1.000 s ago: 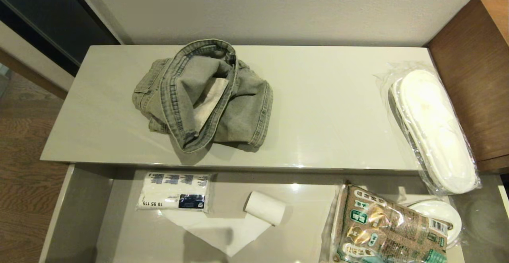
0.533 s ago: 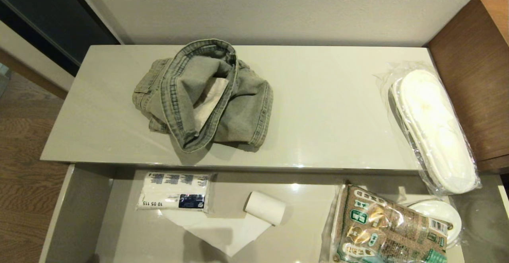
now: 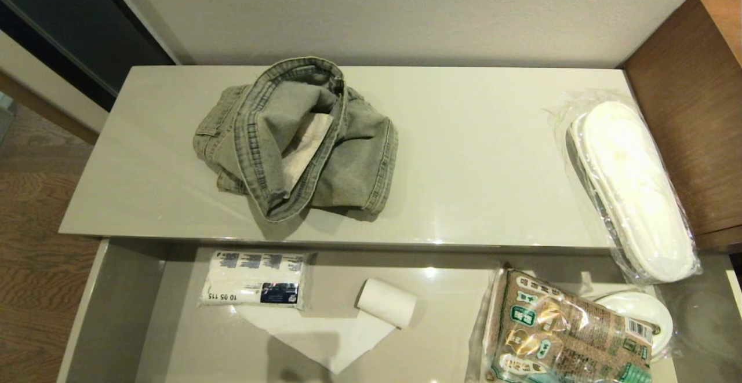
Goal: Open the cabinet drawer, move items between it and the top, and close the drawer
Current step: Close the drawer
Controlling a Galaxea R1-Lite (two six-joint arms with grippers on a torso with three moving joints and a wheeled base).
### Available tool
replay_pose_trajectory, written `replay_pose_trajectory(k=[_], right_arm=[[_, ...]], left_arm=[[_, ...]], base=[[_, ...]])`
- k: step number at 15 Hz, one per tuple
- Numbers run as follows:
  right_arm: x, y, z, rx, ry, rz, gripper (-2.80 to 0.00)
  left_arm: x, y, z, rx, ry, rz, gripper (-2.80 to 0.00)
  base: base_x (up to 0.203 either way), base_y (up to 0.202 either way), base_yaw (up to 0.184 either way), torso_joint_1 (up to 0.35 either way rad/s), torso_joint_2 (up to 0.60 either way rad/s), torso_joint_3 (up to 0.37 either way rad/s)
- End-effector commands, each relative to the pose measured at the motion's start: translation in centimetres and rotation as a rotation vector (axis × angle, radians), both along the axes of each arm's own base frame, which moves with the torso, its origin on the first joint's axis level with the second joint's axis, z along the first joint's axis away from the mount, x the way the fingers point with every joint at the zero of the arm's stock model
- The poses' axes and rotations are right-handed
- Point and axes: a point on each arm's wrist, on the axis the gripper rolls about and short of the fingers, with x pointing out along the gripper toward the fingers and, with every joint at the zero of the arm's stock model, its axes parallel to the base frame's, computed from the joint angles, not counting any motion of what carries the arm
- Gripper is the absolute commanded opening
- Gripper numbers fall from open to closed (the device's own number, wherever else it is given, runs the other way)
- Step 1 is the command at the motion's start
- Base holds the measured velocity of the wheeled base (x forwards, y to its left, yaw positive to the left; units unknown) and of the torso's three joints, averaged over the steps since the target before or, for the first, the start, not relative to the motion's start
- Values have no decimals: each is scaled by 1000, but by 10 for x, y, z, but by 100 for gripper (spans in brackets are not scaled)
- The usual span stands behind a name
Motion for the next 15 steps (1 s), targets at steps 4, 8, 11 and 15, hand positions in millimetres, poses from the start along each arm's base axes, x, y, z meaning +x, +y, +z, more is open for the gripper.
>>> replay_pose_trajectory(k=[4, 8, 11, 15], right_arm=[[0, 0, 0, 0, -1, 0, -280], [0, 0, 0, 2, -1, 0, -280], [0, 0, 0, 2, -1, 0, -280], [0, 0, 0, 2, -1, 0, -280]], left_arm=[[-2, 2, -7, -29, 7, -257, -280], [-23, 3, -14, -44, -220, -180, -280], [-23, 3, -15, -73, -228, -158, -280], [-23, 3, -15, -73, -228, -158, -280]], base=[[0, 0, 0, 0, 0, 0], [0, 0, 0, 0, 0, 0], [0, 0, 0, 0, 0, 0], [0, 0, 0, 0, 0, 0]])
